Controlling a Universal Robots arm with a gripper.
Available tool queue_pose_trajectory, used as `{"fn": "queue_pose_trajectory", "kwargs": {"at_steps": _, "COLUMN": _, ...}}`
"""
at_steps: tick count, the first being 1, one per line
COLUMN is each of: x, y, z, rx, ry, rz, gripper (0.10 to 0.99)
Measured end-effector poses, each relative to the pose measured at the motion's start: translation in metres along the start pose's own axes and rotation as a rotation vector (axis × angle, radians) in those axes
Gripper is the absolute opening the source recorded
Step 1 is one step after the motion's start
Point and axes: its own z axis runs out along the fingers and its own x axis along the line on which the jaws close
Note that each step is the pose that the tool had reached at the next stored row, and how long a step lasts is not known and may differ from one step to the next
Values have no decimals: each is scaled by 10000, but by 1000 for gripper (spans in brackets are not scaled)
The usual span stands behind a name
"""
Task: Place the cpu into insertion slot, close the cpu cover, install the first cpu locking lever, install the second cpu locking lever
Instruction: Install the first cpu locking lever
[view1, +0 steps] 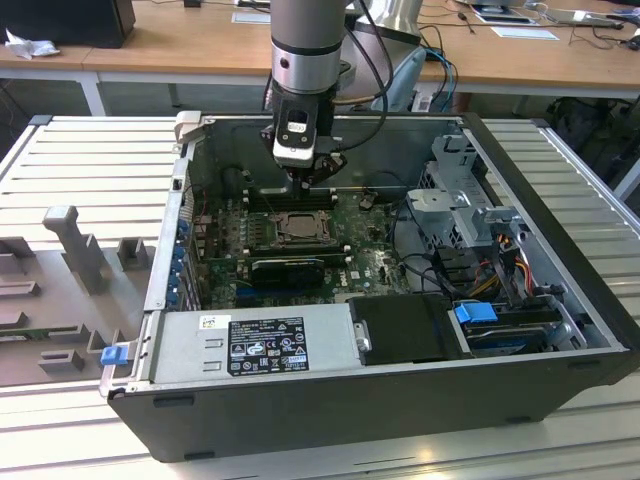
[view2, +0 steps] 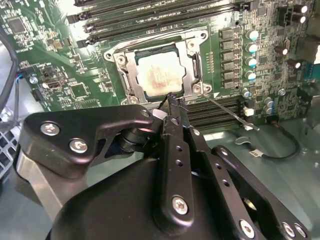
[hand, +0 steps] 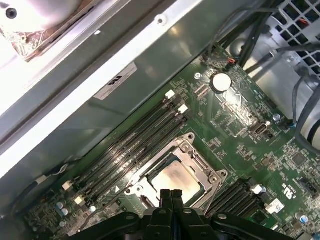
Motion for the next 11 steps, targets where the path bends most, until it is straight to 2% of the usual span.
{"fn": "queue_pose_trajectory", "kwargs": {"at_steps": 11, "x": 0, "y": 0, "z": 0, "rx": 14, "ry": 30, "rz": -664, "gripper": 106}}
